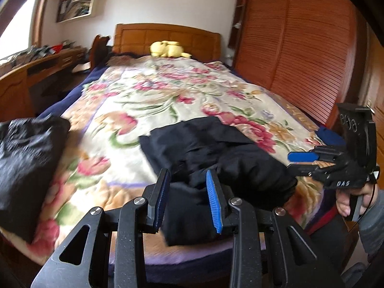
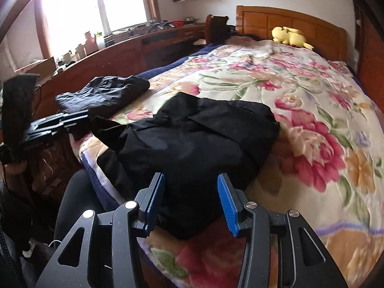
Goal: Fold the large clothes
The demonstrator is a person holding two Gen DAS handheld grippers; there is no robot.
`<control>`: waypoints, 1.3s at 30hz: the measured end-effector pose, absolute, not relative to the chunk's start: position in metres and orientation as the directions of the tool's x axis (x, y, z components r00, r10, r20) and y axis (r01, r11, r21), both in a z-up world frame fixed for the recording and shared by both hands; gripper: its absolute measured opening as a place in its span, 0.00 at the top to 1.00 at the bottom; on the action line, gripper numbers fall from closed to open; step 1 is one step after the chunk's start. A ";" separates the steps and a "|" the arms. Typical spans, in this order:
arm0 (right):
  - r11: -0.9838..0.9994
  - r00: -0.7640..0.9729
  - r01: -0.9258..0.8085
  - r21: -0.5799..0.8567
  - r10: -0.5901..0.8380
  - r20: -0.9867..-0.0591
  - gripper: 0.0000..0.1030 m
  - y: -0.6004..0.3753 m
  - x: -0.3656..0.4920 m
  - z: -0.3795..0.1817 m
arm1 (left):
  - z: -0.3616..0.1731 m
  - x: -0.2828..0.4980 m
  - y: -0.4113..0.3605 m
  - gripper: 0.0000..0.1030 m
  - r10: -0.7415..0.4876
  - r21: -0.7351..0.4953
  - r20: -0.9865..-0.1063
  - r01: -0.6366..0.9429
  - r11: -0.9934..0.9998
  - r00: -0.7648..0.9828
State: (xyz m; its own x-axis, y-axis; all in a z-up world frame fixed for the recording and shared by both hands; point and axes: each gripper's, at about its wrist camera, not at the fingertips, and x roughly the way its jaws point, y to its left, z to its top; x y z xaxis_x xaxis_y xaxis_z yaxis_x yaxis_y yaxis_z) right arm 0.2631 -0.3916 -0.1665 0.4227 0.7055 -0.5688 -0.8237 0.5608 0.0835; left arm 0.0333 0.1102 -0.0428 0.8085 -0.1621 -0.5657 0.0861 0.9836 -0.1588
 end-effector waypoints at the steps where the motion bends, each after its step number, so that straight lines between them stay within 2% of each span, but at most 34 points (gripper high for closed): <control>1: 0.565 0.426 -0.821 0.087 0.706 -0.566 0.54 -0.396 0.261 -0.168 | -0.041 0.035 0.104 0.69 -0.176 -0.156 -0.566 0.105 0.982 0.806; 6: 0.570 0.437 -0.818 0.076 0.702 -0.562 0.54 -0.426 0.237 -0.168 | -0.040 0.040 0.094 0.69 -0.213 -0.170 -0.575 0.140 0.975 0.790; 13: 0.562 0.450 -0.827 0.027 0.688 -0.569 0.54 -0.426 0.217 -0.173 | -0.028 0.023 0.097 0.69 -0.233 -0.182 -0.538 0.158 0.971 0.810; 17: 0.564 0.445 -0.825 0.038 0.690 -0.572 0.53 -0.424 0.217 -0.176 | -0.041 0.037 0.091 0.69 -0.218 -0.164 -0.581 0.150 0.975 0.784; 19: 0.569 0.450 -0.821 0.042 0.691 -0.565 0.49 -0.424 0.216 -0.176 | -0.051 0.047 0.089 0.69 -0.215 -0.170 -0.601 0.139 0.976 0.770; 21: 0.572 0.453 -0.819 0.050 0.697 -0.555 0.37 -0.423 0.216 -0.178 | -0.058 0.055 0.086 0.69 -0.232 -0.182 -0.601 0.152 0.971 0.764; 22: 0.578 0.454 -0.815 0.052 0.690 -0.564 0.36 -0.419 0.218 -0.181 | -0.059 0.057 0.084 0.72 -0.228 -0.170 -0.593 0.157 0.973 0.772; 23: 0.586 0.457 -0.809 0.049 0.678 -0.575 0.32 -0.415 0.220 -0.184 | -0.059 0.056 0.083 0.89 -0.223 -0.160 -0.585 0.159 0.974 0.780; 25: 0.615 0.495 -0.788 0.008 0.642 -0.585 0.28 -0.406 0.220 -0.188 | -0.057 0.055 0.084 0.94 -0.176 -0.120 -0.575 0.130 0.984 0.799; 31: 0.681 0.559 -0.726 -0.100 0.499 -0.662 0.26 -0.395 0.230 -0.217 | -0.070 0.045 0.097 0.97 -0.129 -0.088 -0.603 0.094 0.992 0.788; 35: 0.684 0.514 -0.727 -0.058 0.486 -0.707 0.26 -0.413 0.239 -0.233 | -0.091 0.036 0.100 0.97 -0.124 -0.095 -0.636 0.082 0.992 0.762; 39: 0.670 0.491 -0.742 -0.010 0.534 -0.688 0.31 -0.421 0.233 -0.229 | -0.110 0.031 0.098 0.97 -0.091 -0.075 -0.663 0.056 0.996 0.743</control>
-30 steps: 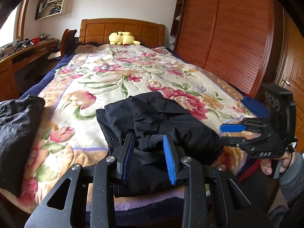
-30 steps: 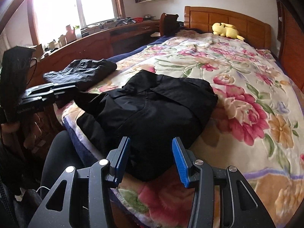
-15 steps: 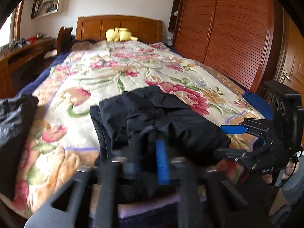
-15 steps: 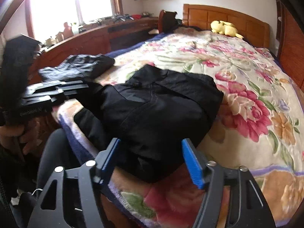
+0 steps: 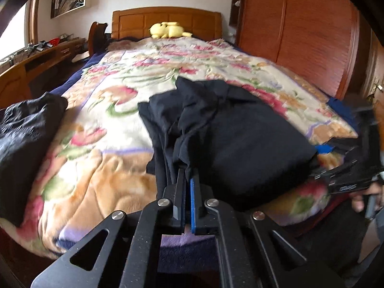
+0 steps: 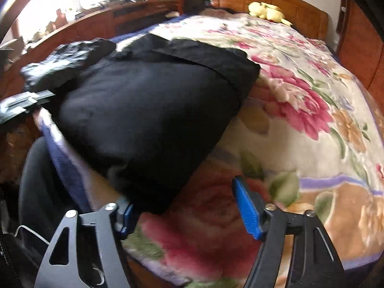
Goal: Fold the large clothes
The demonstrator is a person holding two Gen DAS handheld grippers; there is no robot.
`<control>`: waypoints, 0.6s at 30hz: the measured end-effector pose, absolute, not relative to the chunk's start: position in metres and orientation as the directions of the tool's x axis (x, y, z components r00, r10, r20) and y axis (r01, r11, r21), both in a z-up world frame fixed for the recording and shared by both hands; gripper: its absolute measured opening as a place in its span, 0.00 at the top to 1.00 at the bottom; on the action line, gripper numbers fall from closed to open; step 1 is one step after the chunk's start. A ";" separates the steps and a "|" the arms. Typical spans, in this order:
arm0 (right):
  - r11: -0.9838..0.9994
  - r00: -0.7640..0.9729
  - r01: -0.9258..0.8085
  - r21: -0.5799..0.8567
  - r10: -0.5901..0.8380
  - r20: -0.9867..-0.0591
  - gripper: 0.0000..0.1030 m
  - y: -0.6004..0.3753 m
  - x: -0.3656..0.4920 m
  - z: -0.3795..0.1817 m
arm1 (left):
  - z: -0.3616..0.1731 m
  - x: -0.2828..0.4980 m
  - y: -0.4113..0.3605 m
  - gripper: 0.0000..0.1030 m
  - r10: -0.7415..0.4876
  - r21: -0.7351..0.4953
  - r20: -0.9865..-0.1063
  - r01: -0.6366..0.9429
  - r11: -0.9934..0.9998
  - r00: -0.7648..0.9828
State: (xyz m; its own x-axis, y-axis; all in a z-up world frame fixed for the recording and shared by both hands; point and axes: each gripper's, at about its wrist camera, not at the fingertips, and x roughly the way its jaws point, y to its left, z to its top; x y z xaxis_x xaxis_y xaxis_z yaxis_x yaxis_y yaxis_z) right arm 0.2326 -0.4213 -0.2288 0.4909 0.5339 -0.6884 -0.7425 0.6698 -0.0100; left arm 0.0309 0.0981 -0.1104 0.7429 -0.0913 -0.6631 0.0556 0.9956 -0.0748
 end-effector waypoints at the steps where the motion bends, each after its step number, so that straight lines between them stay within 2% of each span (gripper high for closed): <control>1: 0.664 0.498 -0.747 -0.026 0.532 -0.685 0.31 -0.422 0.227 -0.225 | -0.113 0.030 0.099 0.97 -0.085 -0.074 -0.665 0.048 0.996 0.742; 5: 0.613 0.458 -0.790 0.015 0.606 -0.650 0.31 -0.437 0.211 -0.203 | -0.112 0.026 0.098 0.97 -0.076 -0.064 -0.664 0.045 0.997 0.744; 10: 0.548 0.450 -0.836 0.018 0.704 -0.549 0.31 -0.457 0.203 -0.169 | -0.119 0.023 0.101 0.97 -0.072 -0.061 -0.674 0.042 0.997 0.735; 11: 0.540 0.454 -0.841 0.000 0.707 -0.543 0.39 -0.453 0.206 -0.166 | -0.122 0.023 0.104 0.97 -0.081 -0.078 -0.679 0.038 0.996 0.730; 12: 0.538 0.456 -0.843 -0.011 0.702 -0.547 0.53 -0.448 0.211 -0.166 | -0.123 0.024 0.106 0.97 -0.088 -0.092 -0.682 0.034 0.995 0.726; 13: 0.540 0.455 -0.842 -0.014 0.696 -0.555 0.61 -0.442 0.219 -0.167 | -0.124 0.024 0.107 0.97 -0.093 -0.102 -0.681 0.032 0.994 0.726; 14: 0.541 0.449 -0.841 -0.007 0.691 -0.566 0.74 -0.437 0.230 -0.172 | -0.124 0.024 0.108 0.97 -0.095 -0.107 -0.681 0.030 0.994 0.726; 15: 0.541 0.441 -0.841 -0.002 0.685 -0.580 0.80 -0.432 0.236 -0.176 | -0.123 0.024 0.107 0.97 -0.094 -0.106 -0.682 0.029 0.994 0.726; 18: 0.530 0.424 -0.848 0.001 0.678 -0.600 0.81 -0.421 0.245 -0.191 | -0.123 0.024 0.105 0.97 -0.084 -0.090 -0.686 0.030 0.995 0.723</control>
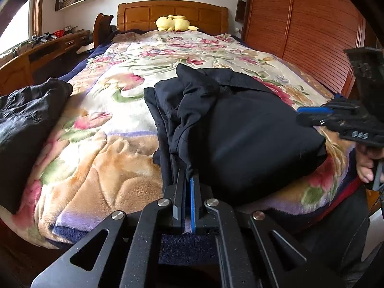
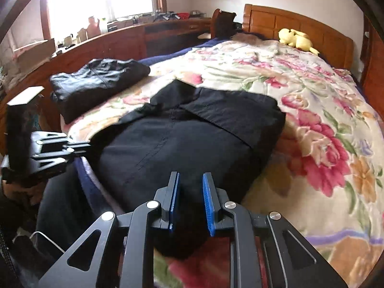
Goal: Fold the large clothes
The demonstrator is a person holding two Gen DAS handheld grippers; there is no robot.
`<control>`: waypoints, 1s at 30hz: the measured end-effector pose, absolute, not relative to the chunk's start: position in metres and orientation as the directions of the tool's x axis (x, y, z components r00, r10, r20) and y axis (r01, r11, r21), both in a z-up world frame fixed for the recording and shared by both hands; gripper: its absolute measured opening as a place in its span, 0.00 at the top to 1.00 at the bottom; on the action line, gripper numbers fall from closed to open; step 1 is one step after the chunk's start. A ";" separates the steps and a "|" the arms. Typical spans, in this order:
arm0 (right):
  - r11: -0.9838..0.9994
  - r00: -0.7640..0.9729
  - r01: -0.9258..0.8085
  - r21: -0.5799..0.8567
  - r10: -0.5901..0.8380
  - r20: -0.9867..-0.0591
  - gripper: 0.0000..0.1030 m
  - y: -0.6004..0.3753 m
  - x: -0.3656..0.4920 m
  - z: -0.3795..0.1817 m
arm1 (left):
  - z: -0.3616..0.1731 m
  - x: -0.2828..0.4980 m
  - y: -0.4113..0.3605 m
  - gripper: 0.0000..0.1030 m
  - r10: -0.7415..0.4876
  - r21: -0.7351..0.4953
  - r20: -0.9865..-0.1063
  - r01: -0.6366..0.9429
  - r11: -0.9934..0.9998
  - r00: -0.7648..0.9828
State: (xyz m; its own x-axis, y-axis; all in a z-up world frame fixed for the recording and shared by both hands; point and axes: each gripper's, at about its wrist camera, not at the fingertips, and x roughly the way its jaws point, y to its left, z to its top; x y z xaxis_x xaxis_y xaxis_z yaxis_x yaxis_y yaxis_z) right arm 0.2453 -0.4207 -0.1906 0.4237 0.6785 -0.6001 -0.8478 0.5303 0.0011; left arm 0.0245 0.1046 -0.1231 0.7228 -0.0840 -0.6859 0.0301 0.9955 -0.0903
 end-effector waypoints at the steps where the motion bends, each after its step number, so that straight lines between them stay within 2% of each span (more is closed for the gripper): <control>1: 0.529 0.414 -0.848 0.007 0.671 -0.614 0.81 -0.419 0.248 -0.197 | -0.123 0.025 0.104 0.97 -0.083 -0.088 -0.690 0.031 0.996 0.719; 6: 0.511 0.372 -0.859 0.031 0.664 -0.649 0.81 -0.415 0.259 -0.214 | -0.123 0.027 0.103 0.97 -0.085 -0.082 -0.697 0.039 0.996 0.712; 14: 0.507 0.398 -0.862 -0.017 0.656 -0.641 0.81 -0.408 0.267 -0.188 | -0.114 0.026 0.111 0.97 -0.111 -0.135 -0.711 0.020 0.991 0.694; 16: 0.521 0.422 -0.853 -0.033 0.652 -0.630 0.73 -0.410 0.275 -0.178 | -0.109 0.023 0.113 0.93 -0.118 -0.142 -0.709 0.023 0.990 0.695; 18: 0.537 0.431 -0.843 -0.025 0.649 -0.627 0.51 -0.411 0.291 -0.171 | -0.102 0.018 0.115 0.82 -0.111 -0.134 -0.702 0.022 0.991 0.704; 20: 0.551 0.440 -0.834 -0.022 0.641 -0.629 0.40 -0.410 0.310 -0.169 | -0.098 0.012 0.119 0.75 -0.114 -0.137 -0.696 0.024 0.990 0.709; 24: 0.590 0.462 -0.807 -0.020 0.609 -0.644 0.33 -0.393 0.352 -0.172 | -0.098 0.003 0.125 0.69 -0.116 -0.137 -0.704 0.026 0.990 0.701; 30: 0.647 0.452 -0.762 0.043 0.577 -0.680 0.25 -0.368 0.412 -0.185 | -0.118 0.005 0.126 0.69 -0.154 -0.186 -0.728 0.023 0.982 0.668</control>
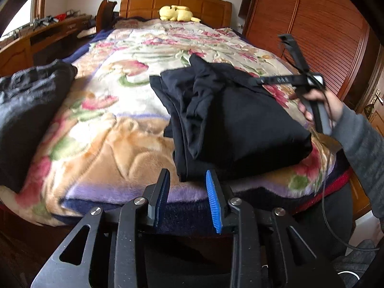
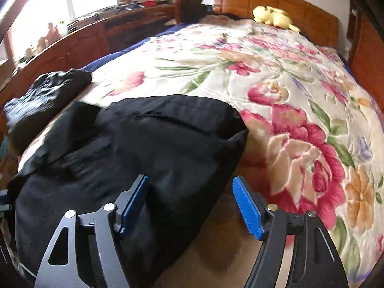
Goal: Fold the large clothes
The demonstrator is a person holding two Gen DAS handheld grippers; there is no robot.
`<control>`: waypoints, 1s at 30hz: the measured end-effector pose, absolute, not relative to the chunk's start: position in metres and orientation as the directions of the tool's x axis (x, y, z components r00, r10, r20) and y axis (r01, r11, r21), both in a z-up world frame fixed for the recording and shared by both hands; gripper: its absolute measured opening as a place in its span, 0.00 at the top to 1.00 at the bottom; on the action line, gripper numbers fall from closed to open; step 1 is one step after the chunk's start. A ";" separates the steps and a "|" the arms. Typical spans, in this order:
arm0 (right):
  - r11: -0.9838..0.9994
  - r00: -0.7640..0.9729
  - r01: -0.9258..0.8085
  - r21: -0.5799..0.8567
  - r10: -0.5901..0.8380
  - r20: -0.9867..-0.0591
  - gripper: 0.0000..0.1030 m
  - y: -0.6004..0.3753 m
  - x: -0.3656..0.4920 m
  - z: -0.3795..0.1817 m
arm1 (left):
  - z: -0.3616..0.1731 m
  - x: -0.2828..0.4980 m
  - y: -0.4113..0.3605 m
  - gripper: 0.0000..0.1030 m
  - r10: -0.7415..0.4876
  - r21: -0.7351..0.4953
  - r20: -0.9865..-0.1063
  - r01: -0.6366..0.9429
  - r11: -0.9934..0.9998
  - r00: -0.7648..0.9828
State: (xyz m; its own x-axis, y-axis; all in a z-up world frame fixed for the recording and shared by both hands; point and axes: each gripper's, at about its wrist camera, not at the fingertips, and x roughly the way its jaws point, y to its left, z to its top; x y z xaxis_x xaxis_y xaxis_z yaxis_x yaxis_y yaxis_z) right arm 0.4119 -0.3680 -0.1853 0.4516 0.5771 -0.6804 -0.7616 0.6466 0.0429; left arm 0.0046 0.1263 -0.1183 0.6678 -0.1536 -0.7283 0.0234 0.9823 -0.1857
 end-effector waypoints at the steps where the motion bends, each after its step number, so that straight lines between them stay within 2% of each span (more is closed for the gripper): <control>1: 0.650 0.435 -0.757 0.067 0.577 -0.692 0.24 -0.362 0.421 -0.189 | -0.120 0.006 0.125 0.69 -0.157 -0.189 -0.730 0.025 0.982 0.665; 5: 0.654 0.369 -0.740 0.156 0.589 -0.719 0.18 -0.346 0.453 -0.204 | -0.123 0.016 0.124 0.69 -0.170 -0.206 -0.719 0.027 0.978 0.674; 10: 0.633 0.262 -0.719 0.287 0.630 -0.732 0.17 -0.331 0.481 -0.222 | -0.133 0.029 0.132 0.69 -0.193 -0.253 -0.713 0.009 0.967 0.674; 11: 0.629 0.246 -0.711 0.314 0.641 -0.727 0.18 -0.330 0.483 -0.223 | -0.134 0.030 0.132 0.74 -0.205 -0.263 -0.710 0.017 0.965 0.674; 12: 0.620 0.232 -0.707 0.339 0.657 -0.718 0.26 -0.328 0.486 -0.225 | -0.135 0.030 0.131 0.84 -0.227 -0.273 -0.703 0.039 0.961 0.674; 13: 0.608 0.225 -0.712 0.351 0.671 -0.707 0.32 -0.327 0.486 -0.224 | -0.136 0.030 0.130 0.86 -0.232 -0.270 -0.699 0.050 0.961 0.677; 15: 0.596 0.236 -0.726 0.344 0.685 -0.690 0.61 -0.328 0.484 -0.218 | -0.134 0.028 0.128 0.94 -0.237 -0.265 -0.687 0.067 0.962 0.687; 18: 0.594 0.280 -0.747 0.298 0.688 -0.669 0.76 -0.331 0.476 -0.198 | -0.121 0.023 0.130 0.96 -0.242 -0.274 -0.650 0.074 0.959 0.720; 24: 0.554 0.378 -0.816 0.168 0.729 -0.570 0.82 -0.313 0.429 -0.142 | -0.085 0.014 0.161 0.97 -0.168 -0.228 -0.576 0.040 0.973 0.800; 30: 0.490 0.376 -0.865 0.107 0.774 -0.509 0.83 -0.249 0.395 -0.088 | -0.036 -0.005 0.232 0.97 -0.018 -0.145 -0.498 -0.063 0.987 0.867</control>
State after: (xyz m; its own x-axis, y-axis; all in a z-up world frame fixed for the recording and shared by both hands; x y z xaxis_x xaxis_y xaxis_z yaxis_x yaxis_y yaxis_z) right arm 0.3954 -0.2490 -0.0885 0.3757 0.7744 -0.5091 -0.8649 0.4902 0.1074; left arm -0.0052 0.2324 -0.0365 0.8667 -0.0182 -0.4985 -0.0625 0.9875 -0.1449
